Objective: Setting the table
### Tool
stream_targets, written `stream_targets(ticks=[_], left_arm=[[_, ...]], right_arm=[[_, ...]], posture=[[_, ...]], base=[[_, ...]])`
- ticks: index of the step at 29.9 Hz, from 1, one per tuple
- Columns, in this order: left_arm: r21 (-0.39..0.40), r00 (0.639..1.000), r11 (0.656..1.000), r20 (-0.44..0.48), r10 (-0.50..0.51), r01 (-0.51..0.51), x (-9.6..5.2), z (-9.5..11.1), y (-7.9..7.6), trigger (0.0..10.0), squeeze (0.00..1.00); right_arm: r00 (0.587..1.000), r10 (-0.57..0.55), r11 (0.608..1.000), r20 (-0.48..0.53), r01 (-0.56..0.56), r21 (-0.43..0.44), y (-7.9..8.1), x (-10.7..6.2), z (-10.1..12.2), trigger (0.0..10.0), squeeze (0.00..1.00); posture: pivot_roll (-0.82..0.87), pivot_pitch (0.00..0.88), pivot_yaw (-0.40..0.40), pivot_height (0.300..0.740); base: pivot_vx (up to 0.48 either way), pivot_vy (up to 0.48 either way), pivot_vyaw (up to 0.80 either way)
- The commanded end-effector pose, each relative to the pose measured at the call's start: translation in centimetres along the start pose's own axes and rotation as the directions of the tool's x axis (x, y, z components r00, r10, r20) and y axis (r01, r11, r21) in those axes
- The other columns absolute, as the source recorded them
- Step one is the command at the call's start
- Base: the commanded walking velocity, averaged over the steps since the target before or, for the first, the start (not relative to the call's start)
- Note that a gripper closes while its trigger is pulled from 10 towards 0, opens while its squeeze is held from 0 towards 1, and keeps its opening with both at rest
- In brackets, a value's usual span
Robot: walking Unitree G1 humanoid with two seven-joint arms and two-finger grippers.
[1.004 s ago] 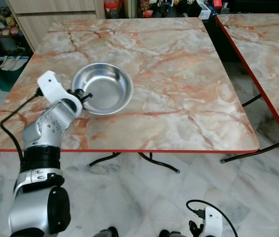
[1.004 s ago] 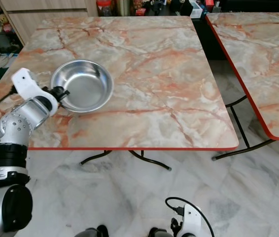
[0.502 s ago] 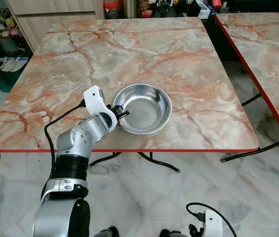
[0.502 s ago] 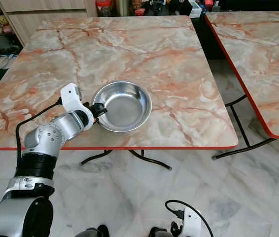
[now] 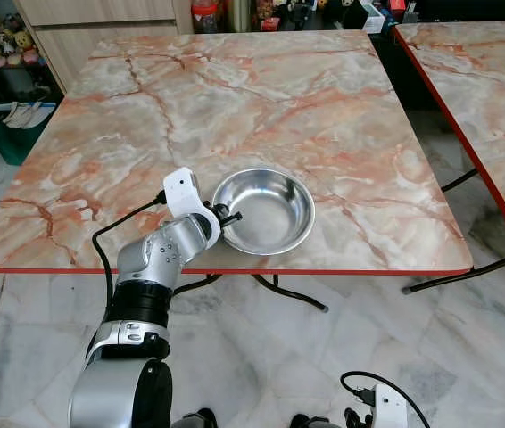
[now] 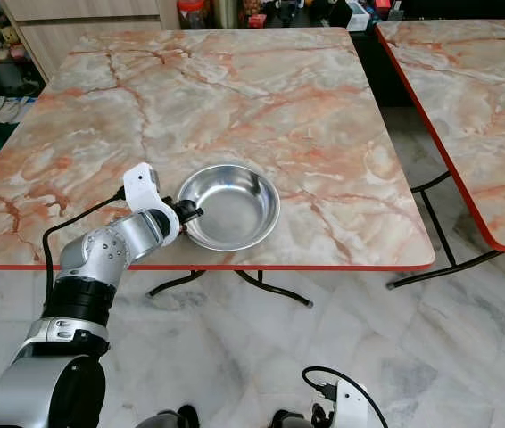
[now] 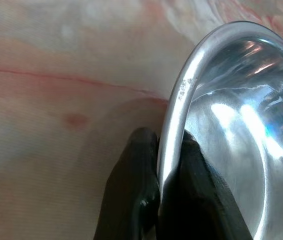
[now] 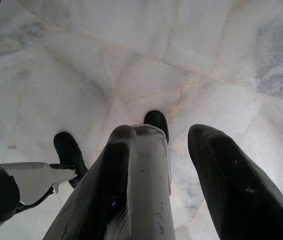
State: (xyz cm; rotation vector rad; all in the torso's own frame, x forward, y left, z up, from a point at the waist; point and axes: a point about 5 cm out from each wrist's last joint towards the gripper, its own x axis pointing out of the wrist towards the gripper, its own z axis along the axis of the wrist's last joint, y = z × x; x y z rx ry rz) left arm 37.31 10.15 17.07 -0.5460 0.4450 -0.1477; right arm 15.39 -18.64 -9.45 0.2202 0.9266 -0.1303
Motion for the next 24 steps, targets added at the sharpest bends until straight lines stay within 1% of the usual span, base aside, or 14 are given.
stream_targets(ticks=[1, 11, 24], left_arm=[[0.007, 1.000, 1.000, -0.014, 0.007, -0.007, 0.0, 0.0, 0.0, 10.0, 0.00], [-0.020, 0.998, 0.998, -0.002, 0.063, -0.063, 0.0, 0.1, 1.1, 10.0, 0.00], [-0.019, 0.998, 0.998, -0.009, 0.062, -0.062, 0.0, -0.1, 1.0, 10.0, 0.00]], right_arm=[[0.998, -0.005, 1.000, -0.057, 0.005, 0.004, -0.3, -0.5, -1.8, 10.0, 0.00], [0.998, -0.003, 1.000, -0.060, 0.003, 0.001, -0.2, -0.5, -1.8, 10.0, 0.00], [0.998, -0.001, 1.000, -0.058, 0.001, 0.001, 0.1, -0.3, -1.6, 10.0, 0.00]], posture=[[0.00, 0.167, 0.037, 0.740], [0.00, 0.168, 0.036, 0.740], [-0.01, 0.168, 0.035, 0.740]], base=[[0.000, 0.000, 0.00], [0.000, 0.000, 0.00], [0.000, 0.000, 0.00]])
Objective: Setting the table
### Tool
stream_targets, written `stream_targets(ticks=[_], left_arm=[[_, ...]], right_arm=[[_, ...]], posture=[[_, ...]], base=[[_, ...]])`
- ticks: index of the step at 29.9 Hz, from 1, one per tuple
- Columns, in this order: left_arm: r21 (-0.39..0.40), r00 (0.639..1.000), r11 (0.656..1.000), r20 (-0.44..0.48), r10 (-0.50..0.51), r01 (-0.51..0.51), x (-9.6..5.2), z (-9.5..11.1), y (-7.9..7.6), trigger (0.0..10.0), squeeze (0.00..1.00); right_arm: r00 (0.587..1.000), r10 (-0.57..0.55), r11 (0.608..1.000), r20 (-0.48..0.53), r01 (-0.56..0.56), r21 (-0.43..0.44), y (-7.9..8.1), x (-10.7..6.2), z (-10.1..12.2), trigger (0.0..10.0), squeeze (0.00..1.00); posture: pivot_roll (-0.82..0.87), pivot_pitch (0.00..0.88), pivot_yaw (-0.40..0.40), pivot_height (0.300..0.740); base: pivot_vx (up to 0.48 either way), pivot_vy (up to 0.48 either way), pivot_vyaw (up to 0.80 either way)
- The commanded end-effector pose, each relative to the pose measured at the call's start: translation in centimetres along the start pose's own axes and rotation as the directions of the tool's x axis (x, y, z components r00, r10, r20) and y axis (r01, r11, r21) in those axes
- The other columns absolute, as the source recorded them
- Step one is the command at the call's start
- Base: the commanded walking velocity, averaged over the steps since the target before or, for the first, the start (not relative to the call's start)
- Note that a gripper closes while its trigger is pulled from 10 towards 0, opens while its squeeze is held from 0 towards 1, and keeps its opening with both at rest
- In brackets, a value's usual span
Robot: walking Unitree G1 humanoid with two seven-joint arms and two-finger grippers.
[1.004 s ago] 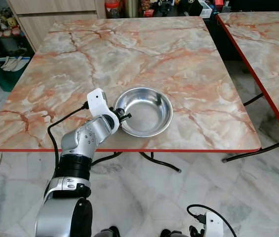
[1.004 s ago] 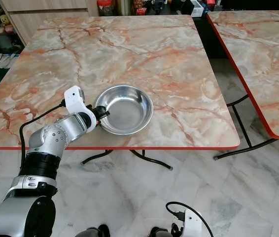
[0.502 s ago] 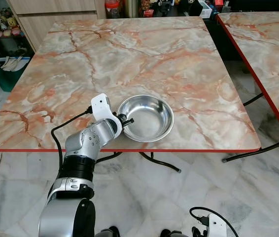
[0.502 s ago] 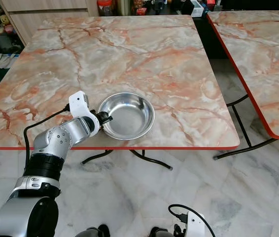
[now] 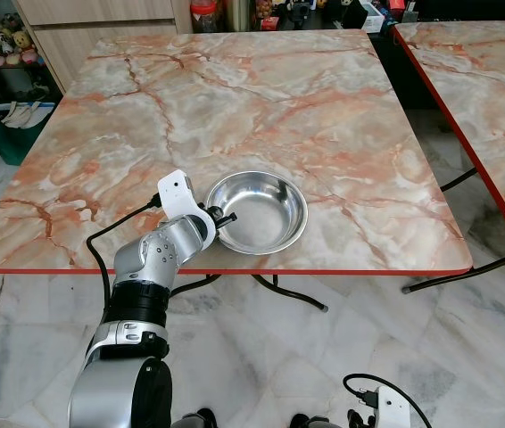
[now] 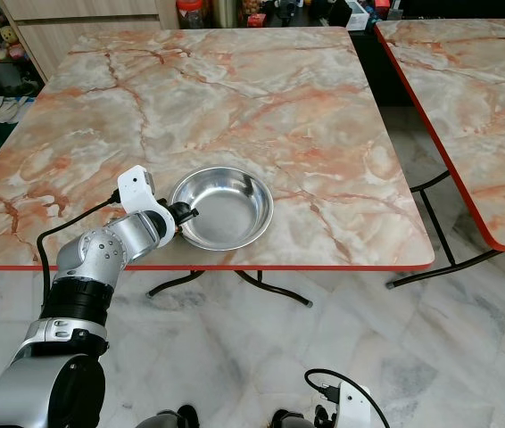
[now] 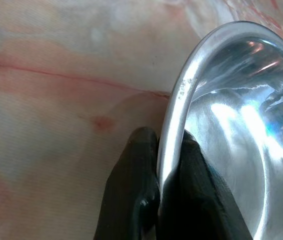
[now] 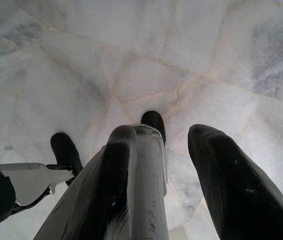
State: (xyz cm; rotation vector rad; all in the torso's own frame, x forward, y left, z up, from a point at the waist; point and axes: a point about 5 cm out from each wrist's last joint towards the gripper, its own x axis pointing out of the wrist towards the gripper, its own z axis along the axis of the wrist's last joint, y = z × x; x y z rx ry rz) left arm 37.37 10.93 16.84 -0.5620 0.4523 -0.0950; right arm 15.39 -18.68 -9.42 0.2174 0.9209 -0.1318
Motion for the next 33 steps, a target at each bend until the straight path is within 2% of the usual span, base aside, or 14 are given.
stream_targets(ticks=[1, 5, 6, 7, 8, 12, 13, 14, 20, 26, 30, 31, 32, 33], left_arm=[[0.010, 1.000, 1.000, -0.019, 0.017, -0.017, 0.1, -0.4, 0.2, 10.0, 0.29], [0.012, 1.000, 1.000, -0.020, 0.022, -0.022, 0.1, -0.4, 0.3, 10.0, 0.29], [0.012, 1.000, 1.000, -0.020, 0.023, -0.023, 0.1, -0.3, 0.3, 10.0, 0.36], [0.012, 0.999, 1.000, -0.019, 0.025, -0.025, 0.1, -0.3, 0.4, 10.0, 0.52], [0.013, 0.999, 1.000, -0.020, 0.027, -0.027, 0.1, -0.3, 0.4, 10.0, 0.56], [0.014, 0.999, 0.999, -0.019, 0.033, -0.032, 0.0, -0.3, 0.5, 10.0, 0.60], [0.014, 0.999, 0.999, -0.019, 0.035, -0.035, 0.0, -0.3, 0.6, 10.0, 0.91], [0.014, 0.999, 0.999, -0.020, 0.040, -0.039, 0.0, -0.3, 0.7, 10.0, 1.00], [0.013, 0.999, 0.999, -0.018, 0.046, -0.046, 0.0, -0.2, 0.8, 10.0, 1.00], [0.020, 0.997, 0.997, 0.003, 0.081, -0.081, -0.2, 0.3, 1.7, 10.0, 1.00], [0.014, 0.991, 0.992, 0.041, 0.124, -0.125, -0.5, 1.3, 3.1, 10.0, 1.00], [0.010, 0.990, 0.992, 0.051, 0.128, -0.129, -0.6, 1.5, 3.2, 10.0, 0.91], [0.007, 0.990, 0.991, 0.058, 0.130, -0.131, -0.6, 1.6, 3.3, 10.0, 0.91], [-0.014, 0.984, 0.990, 0.111, 0.140, -0.140, -0.9, 2.5, 3.6, 10.0, 0.00]], right_arm=[[0.998, 0.002, 1.000, -0.063, -0.002, 0.001, 0.2, -0.3, -1.5, 10.0, 0.00], [0.998, 0.003, 1.000, -0.060, -0.003, 0.000, 0.4, -0.2, -1.3, 10.0, 0.00], [0.998, 0.003, 1.000, -0.060, -0.003, 0.000, 0.4, -0.2, -1.3, 10.0, 0.00], [0.998, 0.004, 1.000, -0.059, -0.004, 0.000, 0.4, -0.2, -1.2, 10.0, 0.00], [0.998, 0.004, 1.000, -0.059, -0.004, -0.001, 0.4, -0.1, -1.2, 10.0, 0.00], [0.998, 0.004, 1.000, -0.058, -0.004, -0.001, 0.4, -0.2, -1.2, 10.0, 0.00], [0.998, 0.003, 1.000, -0.058, -0.004, -0.002, 0.4, -0.2, -1.2, 10.0, 0.00], [0.998, 0.004, 1.000, -0.059, -0.004, -0.002, 0.4, -0.2, -1.3, 10.0, 0.00], [0.998, 0.004, 1.000, -0.059, -0.004, -0.003, 0.3, -0.2, -1.2, 10.0, 0.00], [0.998, 0.005, 1.000, -0.059, -0.005, -0.003, 0.3, -0.1, -1.1, 10.0, 0.00], [0.998, 0.003, 1.000, -0.058, -0.003, -0.005, 0.1, -0.1, -1.1, 10.0, 0.00], [0.998, 0.003, 1.000, -0.059, -0.003, -0.006, 0.1, -0.2, -1.1, 10.0, 0.00], [0.998, 0.003, 1.000, -0.059, -0.003, -0.006, 0.1, -0.2, -1.1, 10.0, 0.00], [0.998, 0.002, 1.000, -0.059, -0.002, -0.007, 0.0, -0.2, -1.1, 10.0, 0.00]], posture=[[0.00, 0.171, 0.033, 0.740], [0.00, 0.171, 0.033, 0.740], [0.00, 0.171, 0.033, 0.740], [0.00, 0.171, 0.033, 0.740], [0.00, 0.171, 0.032, 0.740], [0.00, 0.171, 0.031, 0.740], [0.00, 0.170, 0.030, 0.740], [0.00, 0.171, 0.030, 0.740], [0.00, 0.170, 0.030, 0.740], [0.00, 0.170, 0.029, 0.740], [0.00, 0.167, 0.024, 0.740], [0.00, 0.169, 0.025, 0.740], [0.00, 0.169, 0.025, 0.740], [0.00, 0.167, 0.023, 0.740]], base=[[0.000, 0.000, 0.00], [0.000, 0.000, 0.00], [0.000, 0.000, 0.00], [0.000, 0.000, 0.00], [0.000, 0.000, 0.00], [0.000, 0.000, 0.00], [0.000, 0.000, 0.00], [0.000, 0.000, 0.00], [0.000, 0.000, 0.00], [0.000, 0.000, 0.00], [0.000, 0.000, 0.00], [0.000, 0.000, 0.00], [0.000, 0.000, 0.00], [0.000, 0.000, 0.00]])
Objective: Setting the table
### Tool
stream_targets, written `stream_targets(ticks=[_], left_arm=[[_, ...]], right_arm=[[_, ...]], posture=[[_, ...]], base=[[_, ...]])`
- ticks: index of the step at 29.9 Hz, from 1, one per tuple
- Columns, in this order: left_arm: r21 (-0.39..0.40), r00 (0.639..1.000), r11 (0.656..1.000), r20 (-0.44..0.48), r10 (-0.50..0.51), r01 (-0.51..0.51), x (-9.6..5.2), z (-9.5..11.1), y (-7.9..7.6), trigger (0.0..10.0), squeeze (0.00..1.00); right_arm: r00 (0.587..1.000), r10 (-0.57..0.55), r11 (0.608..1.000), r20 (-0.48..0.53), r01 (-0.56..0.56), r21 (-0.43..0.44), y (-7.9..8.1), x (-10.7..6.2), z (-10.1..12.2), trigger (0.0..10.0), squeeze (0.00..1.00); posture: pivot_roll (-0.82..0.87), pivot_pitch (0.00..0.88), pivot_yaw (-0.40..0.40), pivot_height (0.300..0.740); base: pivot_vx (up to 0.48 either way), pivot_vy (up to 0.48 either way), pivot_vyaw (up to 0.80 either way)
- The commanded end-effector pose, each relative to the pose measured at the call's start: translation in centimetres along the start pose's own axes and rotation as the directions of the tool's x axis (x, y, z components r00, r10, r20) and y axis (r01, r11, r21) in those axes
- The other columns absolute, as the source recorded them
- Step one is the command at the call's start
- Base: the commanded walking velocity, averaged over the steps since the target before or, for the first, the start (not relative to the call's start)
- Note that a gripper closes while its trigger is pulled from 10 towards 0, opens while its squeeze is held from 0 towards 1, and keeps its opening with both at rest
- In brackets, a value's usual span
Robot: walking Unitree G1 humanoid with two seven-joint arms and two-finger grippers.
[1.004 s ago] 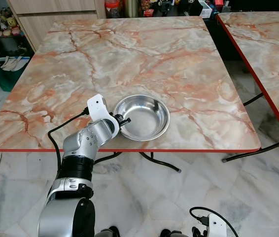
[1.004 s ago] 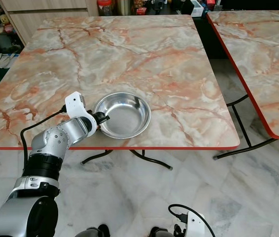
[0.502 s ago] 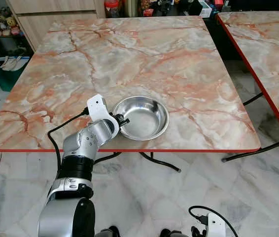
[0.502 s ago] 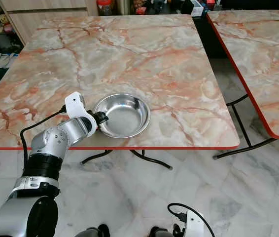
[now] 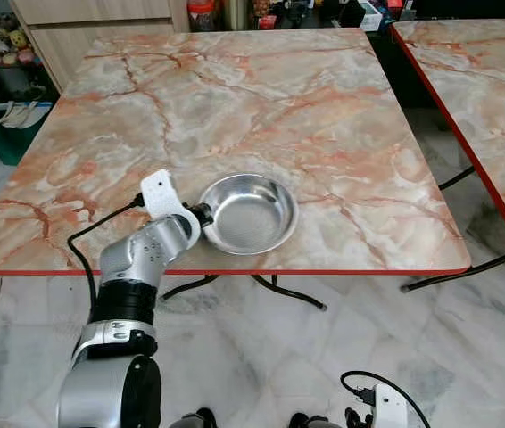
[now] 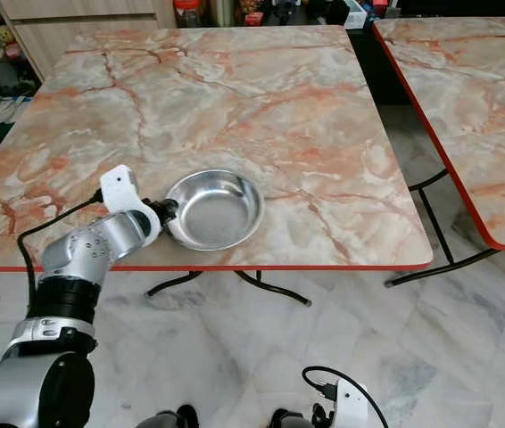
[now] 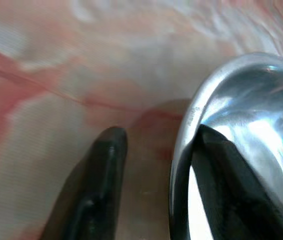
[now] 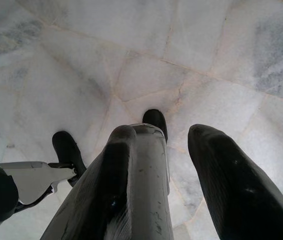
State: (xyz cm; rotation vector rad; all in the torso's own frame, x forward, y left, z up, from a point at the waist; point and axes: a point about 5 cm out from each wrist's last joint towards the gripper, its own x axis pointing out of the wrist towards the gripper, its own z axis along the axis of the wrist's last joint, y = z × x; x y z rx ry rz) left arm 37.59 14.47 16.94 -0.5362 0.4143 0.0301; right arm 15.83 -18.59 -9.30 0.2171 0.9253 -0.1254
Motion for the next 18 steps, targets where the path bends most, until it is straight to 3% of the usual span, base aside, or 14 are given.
stream_targets(ticks=[1, 4, 6, 13, 18], left_arm=[[-0.022, 0.997, 0.999, 0.066, 0.038, -0.036, -0.3, 1.0, 1.0, 10.0, 0.00], [-0.105, 0.985, 0.994, 0.168, 0.043, -0.026, -0.8, 3.1, 1.9, 10.0, 0.00], [-0.124, 0.983, 0.992, 0.180, 0.043, -0.021, -1.0, 3.5, 2.1, 10.0, 0.00], [-0.118, 0.990, 0.993, 0.139, -0.006, 0.022, -1.0, 3.0, 1.9, 10.0, 0.00], [-0.084, 0.994, 0.994, 0.083, -0.070, 0.077, -0.9, 1.6, 0.8, 10.0, 0.00]], right_arm=[[0.999, -0.003, 1.000, -0.054, 0.003, -0.004, -0.3, -0.3, -1.4, 10.0, 0.00], [0.999, -0.004, 1.000, -0.054, 0.004, -0.006, -0.5, -0.4, -1.4, 10.0, 0.00], [0.999, -0.005, 1.000, -0.053, 0.005, -0.007, -0.6, -0.4, -1.3, 10.0, 0.00], [0.999, -0.003, 1.000, -0.055, 0.003, -0.012, -0.6, -0.4, -1.2, 10.0, 0.00], [0.999, -0.002, 1.000, -0.052, 0.001, -0.014, -0.5, -0.3, -1.1, 10.0, 0.00]], posture=[[0.00, 0.167, 0.021, 0.740], [0.01, 0.168, 0.017, 0.740], [0.01, 0.168, 0.016, 0.740], [0.01, 0.167, 0.013, 0.740], [0.01, 0.167, 0.012, 0.740]], base=[[0.000, 0.000, 0.00], [0.000, 0.000, 0.00], [0.000, 0.000, 0.00], [0.000, 0.000, 0.00], [0.000, 0.000, 0.00]])
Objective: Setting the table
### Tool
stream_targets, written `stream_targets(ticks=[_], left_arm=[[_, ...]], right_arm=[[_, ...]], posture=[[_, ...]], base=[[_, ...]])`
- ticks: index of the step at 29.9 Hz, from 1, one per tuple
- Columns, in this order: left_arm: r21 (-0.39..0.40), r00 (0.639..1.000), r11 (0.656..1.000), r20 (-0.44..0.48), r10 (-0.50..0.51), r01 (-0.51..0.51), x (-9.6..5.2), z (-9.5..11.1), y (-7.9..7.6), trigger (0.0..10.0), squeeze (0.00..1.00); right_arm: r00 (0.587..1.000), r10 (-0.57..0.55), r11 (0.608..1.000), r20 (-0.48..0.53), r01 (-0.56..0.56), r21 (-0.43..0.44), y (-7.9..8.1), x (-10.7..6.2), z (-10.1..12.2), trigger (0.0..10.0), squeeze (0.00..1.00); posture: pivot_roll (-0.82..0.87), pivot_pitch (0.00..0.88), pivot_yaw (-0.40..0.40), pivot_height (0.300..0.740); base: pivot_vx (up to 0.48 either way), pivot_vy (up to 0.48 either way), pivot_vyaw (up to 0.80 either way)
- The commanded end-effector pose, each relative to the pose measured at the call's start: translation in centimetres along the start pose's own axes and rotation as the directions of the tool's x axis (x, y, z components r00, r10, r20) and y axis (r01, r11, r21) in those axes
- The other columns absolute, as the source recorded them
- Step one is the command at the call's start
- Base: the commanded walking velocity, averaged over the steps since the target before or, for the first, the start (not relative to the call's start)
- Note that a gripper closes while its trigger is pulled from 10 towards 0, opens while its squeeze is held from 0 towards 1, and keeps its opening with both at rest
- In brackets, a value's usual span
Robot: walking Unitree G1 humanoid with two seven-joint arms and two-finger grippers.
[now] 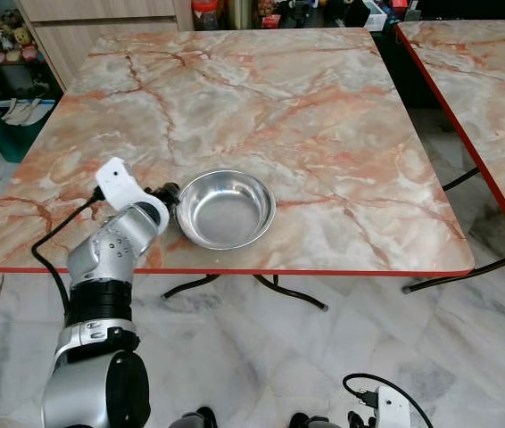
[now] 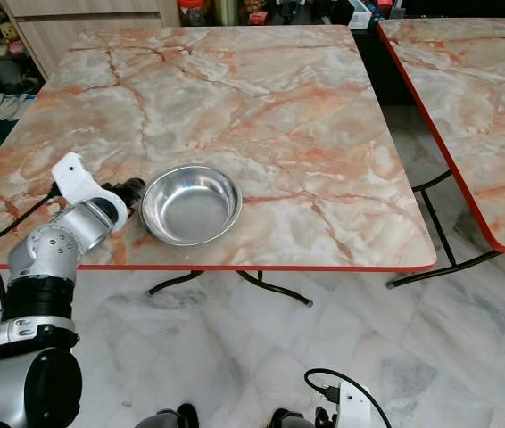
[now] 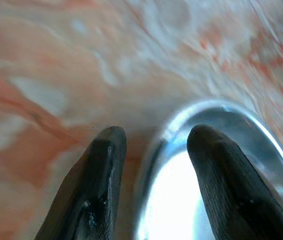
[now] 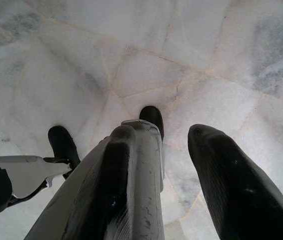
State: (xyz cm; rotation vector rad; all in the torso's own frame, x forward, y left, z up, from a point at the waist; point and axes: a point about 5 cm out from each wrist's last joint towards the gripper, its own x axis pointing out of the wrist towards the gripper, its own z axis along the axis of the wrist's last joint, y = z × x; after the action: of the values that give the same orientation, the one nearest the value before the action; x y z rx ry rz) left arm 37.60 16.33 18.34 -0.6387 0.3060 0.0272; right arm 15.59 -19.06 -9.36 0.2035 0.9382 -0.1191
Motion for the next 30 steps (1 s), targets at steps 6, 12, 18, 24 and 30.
stream_targets(ticks=[6, 12, 18, 24, 30], left_arm=[[0.026, 0.998, 0.999, -0.045, -0.046, 0.047, -0.19, -0.77, -0.44, 10.0, 0.00], [0.036, 0.998, 0.998, -0.051, -0.042, 0.044, -0.23, -0.71, -0.28, 10.0, 0.00], [0.059, 0.997, 0.997, -0.064, -0.036, 0.040, -0.41, -0.76, 0.05, 10.0, 0.00], [0.084, 0.995, 0.994, -0.083, -0.056, 0.063, -0.96, -1.07, 0.02, 10.0, 0.00], [0.093, 0.994, 0.993, -0.092, -0.061, 0.070, -1.17, -1.18, 0.16, 10.0, 0.00]], right_arm=[[0.999, 0.003, 1.000, -0.041, -0.003, 0.002, 0.23, -0.17, -1.06, 10.0, 0.00], [0.999, 0.004, 1.000, -0.042, -0.004, 0.002, 0.28, -0.18, -1.14, 10.0, 0.00], [0.999, 0.006, 1.000, -0.045, -0.006, 0.003, 0.24, -0.23, -1.30, 10.0, 0.00], [0.999, 0.006, 1.000, -0.049, -0.006, 0.002, 0.09, -0.32, -1.52, 10.0, 0.00], [0.999, 0.007, 1.000, -0.049, -0.007, 0.002, 0.11, -0.30, -1.47, 10.0, 0.00]], posture=[[0.01, 0.168, 0.013, 0.740], [0.01, 0.167, 0.014, 0.740], [0.01, 0.168, 0.014, 0.740], [0.02, 0.168, 0.013, 0.740], [0.02, 0.170, 0.012, 0.740]], base=[[0.000, 0.000, 0.00], [0.000, 0.000, 0.00], [0.000, 0.000, 0.00], [0.000, 0.000, 0.00], [0.000, 0.000, 0.00]])
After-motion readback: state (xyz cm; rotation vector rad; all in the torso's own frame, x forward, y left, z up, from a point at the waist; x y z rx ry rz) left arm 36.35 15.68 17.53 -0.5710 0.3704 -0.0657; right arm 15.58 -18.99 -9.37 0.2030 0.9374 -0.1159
